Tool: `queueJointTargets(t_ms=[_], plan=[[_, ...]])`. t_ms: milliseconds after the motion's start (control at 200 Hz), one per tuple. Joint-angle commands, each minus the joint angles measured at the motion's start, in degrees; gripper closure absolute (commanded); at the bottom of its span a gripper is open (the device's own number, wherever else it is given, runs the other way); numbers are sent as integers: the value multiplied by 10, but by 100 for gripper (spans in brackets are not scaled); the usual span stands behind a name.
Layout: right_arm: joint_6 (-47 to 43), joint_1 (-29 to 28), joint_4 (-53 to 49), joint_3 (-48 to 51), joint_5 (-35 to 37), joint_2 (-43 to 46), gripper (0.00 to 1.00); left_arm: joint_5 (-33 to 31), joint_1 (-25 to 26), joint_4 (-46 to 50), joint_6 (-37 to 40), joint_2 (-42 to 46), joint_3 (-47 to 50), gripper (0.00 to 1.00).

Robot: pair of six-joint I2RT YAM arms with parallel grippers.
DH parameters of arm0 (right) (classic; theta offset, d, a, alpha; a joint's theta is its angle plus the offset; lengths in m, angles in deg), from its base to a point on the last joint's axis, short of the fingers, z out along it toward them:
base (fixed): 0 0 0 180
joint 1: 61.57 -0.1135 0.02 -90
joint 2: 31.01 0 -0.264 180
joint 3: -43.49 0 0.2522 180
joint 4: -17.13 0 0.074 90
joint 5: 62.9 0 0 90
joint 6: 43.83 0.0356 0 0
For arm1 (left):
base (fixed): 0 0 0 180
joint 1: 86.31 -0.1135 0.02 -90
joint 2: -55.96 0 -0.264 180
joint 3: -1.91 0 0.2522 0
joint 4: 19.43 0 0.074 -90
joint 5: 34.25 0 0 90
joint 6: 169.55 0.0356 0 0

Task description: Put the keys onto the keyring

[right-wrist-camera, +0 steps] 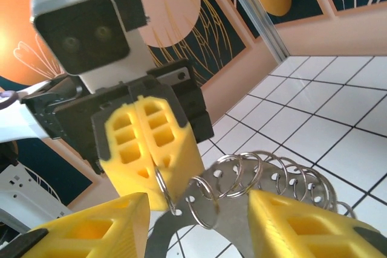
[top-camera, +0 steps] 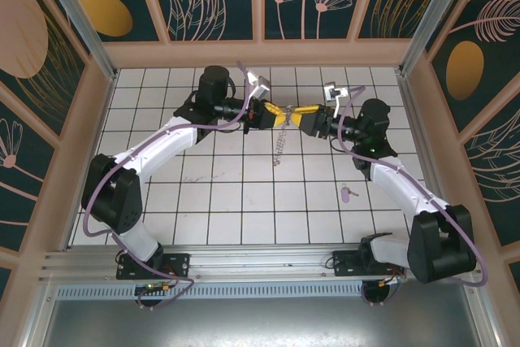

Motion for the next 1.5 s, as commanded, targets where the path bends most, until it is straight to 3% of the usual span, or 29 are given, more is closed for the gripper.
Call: queueJointTargets(t_ms=[0, 185, 445, 1121, 1496], plan=[[-10, -5, 4, -23, -21, 21, 55, 42, -5, -3, 6, 2, -23, 100], [-6, -16, 5, -33, -28, 25, 57, 53, -5, 3, 6, 4, -28, 100], [-15, -34, -7, -46, -31, 20, 68, 58, -5, 3, 2, 7, -29, 100], [-34, -39, -29, -30, -29, 20, 78, 63, -5, 0, 0, 10, -35, 100], [-24, -48, -8, -32, -34, 12, 99, 69, -6, -10, -8, 7, -34, 100]])
